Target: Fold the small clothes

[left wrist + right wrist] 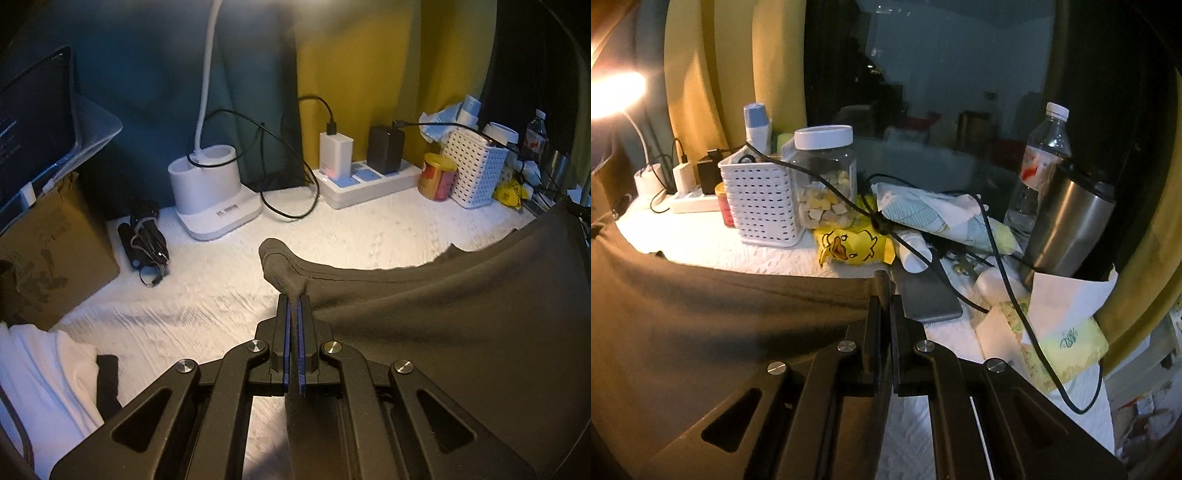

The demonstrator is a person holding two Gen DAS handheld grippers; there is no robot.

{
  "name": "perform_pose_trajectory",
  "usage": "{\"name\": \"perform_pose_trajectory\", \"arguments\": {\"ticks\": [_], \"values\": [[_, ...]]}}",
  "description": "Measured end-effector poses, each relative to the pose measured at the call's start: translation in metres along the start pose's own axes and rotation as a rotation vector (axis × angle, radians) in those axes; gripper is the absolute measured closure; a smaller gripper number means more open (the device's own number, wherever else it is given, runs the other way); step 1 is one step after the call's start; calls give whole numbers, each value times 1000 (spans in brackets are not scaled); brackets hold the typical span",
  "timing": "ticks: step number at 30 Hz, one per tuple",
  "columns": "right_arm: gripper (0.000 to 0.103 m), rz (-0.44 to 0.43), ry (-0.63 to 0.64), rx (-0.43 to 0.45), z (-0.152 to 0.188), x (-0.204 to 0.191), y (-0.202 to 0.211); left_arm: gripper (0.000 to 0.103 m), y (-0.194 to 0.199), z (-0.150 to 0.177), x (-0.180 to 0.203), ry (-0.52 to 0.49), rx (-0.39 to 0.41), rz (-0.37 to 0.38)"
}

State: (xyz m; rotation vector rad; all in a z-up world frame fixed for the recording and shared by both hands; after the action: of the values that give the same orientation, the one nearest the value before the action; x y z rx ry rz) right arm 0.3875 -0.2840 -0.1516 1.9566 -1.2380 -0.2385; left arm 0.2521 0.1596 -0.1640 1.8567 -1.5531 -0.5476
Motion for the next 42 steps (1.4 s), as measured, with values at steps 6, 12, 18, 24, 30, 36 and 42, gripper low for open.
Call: {"name": "perform_pose_trajectory", "arguments": {"ticks": [6,12,18,24,30,36,42], "values": [[98,-11,-7,-65,13,-4,-27,102,-14,-3,-2,-6,-19,-9],[98,-23,-9,-138,32,-10,-48,101,-42,16,-5,-6,-115,-15],[95,-1,-13,-187,43,-10,-51,95,-47,22,-12,17,-163,-31],[67,8,-25,-168,43,-15,-30,46,-32,20,-19,57,-134,-36],[67,6,-36,-148,41,-24,1,46,-14,20,-14,46,-109,-23],[67,7,-57,-117,40,-28,31,46,13,21,-2,43,-70,9],[67,14,-100,-80,44,-32,66,45,41,32,21,53,-32,74]]}}
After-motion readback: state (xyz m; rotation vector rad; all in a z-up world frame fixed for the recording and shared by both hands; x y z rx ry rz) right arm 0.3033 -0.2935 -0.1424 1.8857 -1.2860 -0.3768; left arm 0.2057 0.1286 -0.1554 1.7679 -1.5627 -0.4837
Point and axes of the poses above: each gripper's, at about its wrist camera, not at the fingertips, and y roughly against the way its jaws point, x to its right, z to its underside, the point moved 10 cm from there along -y, roughly the way its jaws point, and after that the axes turned 9 degrees about y, right-handed, at the moved point
